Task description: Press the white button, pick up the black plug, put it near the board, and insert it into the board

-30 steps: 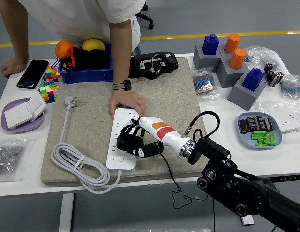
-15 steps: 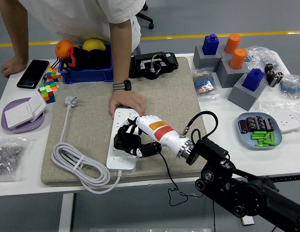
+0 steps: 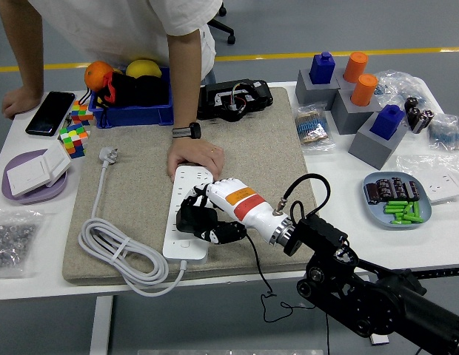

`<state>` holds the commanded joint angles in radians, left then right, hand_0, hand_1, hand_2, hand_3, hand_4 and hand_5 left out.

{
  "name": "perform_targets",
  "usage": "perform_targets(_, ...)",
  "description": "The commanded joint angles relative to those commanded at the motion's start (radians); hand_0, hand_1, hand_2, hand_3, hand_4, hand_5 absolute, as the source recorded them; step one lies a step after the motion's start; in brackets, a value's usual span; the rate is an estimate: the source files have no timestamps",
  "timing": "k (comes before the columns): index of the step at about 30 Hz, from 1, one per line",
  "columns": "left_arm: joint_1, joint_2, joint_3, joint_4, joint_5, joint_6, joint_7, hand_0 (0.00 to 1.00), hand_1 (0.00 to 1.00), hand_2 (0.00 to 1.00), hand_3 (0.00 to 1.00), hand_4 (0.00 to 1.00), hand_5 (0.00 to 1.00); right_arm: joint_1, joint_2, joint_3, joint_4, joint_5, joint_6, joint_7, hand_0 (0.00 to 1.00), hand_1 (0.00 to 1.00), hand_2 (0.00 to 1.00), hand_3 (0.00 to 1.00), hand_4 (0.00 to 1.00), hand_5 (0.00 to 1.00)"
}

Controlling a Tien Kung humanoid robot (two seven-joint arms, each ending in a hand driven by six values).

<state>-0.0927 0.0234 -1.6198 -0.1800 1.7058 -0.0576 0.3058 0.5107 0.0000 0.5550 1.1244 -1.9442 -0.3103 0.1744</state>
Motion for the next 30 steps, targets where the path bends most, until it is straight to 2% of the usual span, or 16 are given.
perform_targets(8,0.0,0.0,0.001,0.0,-0.001,-0.001,0.0,0.648,0.637,0.628,0.671,0.493,0.111,0.002,0.0,0.006,-0.007,-0.045,-0.007,-0.014,0.391,0.43,0.482,0.576,0.832,0.002)
perform_targets(30,-0.002,-0.003,0.002,0.0,-0.015,0.003,-0.001,0.648,0.638,0.628,0.67,0.491,0.112,-0.017,-0.01,0.015,-0.001,-0.033,0.01,-0.026,0.397,0.429,0.482,0.577,0.838,0.002)
